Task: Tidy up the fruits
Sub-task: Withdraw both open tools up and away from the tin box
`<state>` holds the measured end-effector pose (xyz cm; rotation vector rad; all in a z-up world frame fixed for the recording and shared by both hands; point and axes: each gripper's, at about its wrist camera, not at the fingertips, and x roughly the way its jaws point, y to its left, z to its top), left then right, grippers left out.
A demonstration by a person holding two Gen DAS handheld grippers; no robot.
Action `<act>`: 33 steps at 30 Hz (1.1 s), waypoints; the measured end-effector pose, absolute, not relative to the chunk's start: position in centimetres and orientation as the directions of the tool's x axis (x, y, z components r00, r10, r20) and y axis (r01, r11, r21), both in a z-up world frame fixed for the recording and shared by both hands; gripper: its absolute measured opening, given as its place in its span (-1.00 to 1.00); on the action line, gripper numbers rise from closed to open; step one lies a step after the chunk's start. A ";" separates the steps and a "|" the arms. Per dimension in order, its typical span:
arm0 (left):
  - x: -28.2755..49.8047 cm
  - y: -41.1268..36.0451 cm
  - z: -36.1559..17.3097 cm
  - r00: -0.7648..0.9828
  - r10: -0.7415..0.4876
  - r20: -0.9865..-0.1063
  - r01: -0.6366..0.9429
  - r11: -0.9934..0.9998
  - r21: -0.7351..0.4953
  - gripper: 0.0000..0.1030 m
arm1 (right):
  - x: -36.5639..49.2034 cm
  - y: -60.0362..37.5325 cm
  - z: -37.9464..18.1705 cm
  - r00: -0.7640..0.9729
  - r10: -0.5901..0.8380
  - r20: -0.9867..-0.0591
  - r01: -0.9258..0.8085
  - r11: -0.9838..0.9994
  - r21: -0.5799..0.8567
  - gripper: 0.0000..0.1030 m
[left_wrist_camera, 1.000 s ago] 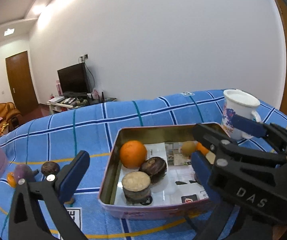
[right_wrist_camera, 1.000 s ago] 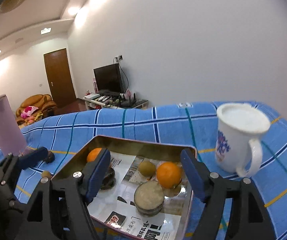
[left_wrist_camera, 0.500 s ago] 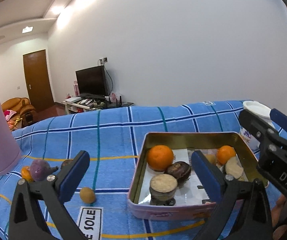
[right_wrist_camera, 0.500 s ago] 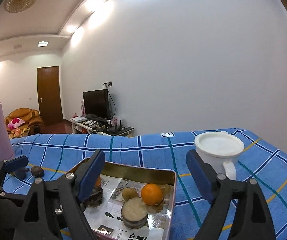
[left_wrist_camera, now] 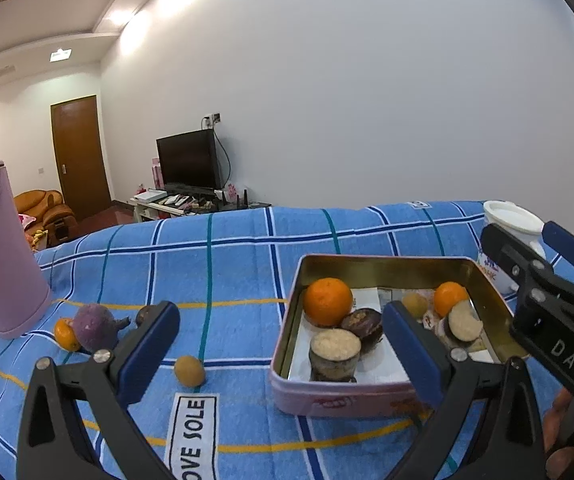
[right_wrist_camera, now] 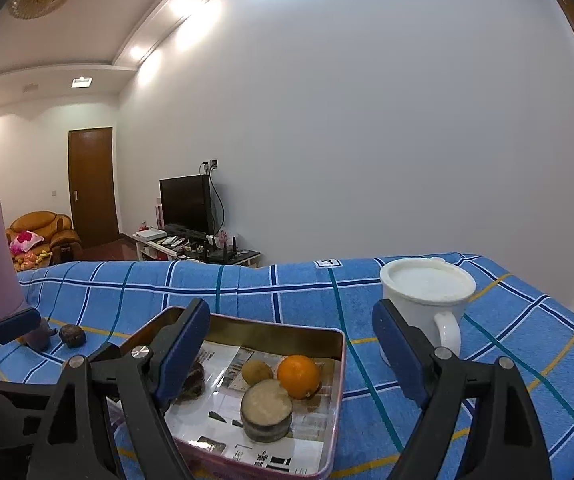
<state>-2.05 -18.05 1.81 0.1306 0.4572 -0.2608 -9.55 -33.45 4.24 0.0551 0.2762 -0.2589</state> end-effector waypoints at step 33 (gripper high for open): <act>-2.6 -14.2 1.3 0.853 -0.135 -0.505 0.241 0.958 0.152 1.00 | -10.7 -30.5 4.1 0.910 -0.266 -0.319 0.282 0.959 0.006 0.64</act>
